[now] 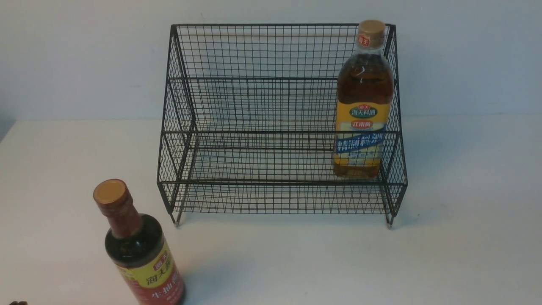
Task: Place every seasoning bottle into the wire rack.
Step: Use the left arm to grab the condiment bottle closest to it
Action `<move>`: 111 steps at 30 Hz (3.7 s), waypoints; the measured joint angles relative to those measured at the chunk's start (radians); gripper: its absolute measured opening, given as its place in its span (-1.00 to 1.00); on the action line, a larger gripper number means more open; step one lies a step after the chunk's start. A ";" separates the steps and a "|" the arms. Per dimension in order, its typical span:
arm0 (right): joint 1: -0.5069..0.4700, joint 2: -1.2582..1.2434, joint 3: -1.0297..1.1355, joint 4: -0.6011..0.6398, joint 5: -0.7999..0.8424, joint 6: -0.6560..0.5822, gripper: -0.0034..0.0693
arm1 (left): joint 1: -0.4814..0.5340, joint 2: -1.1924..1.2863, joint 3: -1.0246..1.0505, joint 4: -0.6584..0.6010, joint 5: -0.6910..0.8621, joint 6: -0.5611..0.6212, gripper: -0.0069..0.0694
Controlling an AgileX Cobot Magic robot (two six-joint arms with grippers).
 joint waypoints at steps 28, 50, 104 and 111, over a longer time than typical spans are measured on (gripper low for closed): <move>-0.203 -0.197 0.166 -0.110 0.160 -0.001 -0.95 | 0.000 0.000 0.000 0.000 0.000 0.000 -0.83; -0.280 -0.197 0.164 -0.110 0.180 -0.001 -0.95 | 0.000 0.000 0.000 0.000 0.000 0.000 -0.83; -0.280 -0.197 0.164 -0.108 0.180 -0.001 -0.95 | 0.000 0.000 0.000 -0.541 -0.050 -0.331 -0.83; -0.280 -0.197 0.164 -0.108 0.180 -0.001 -0.95 | 0.000 0.000 -0.011 -0.618 -0.106 -0.273 -0.83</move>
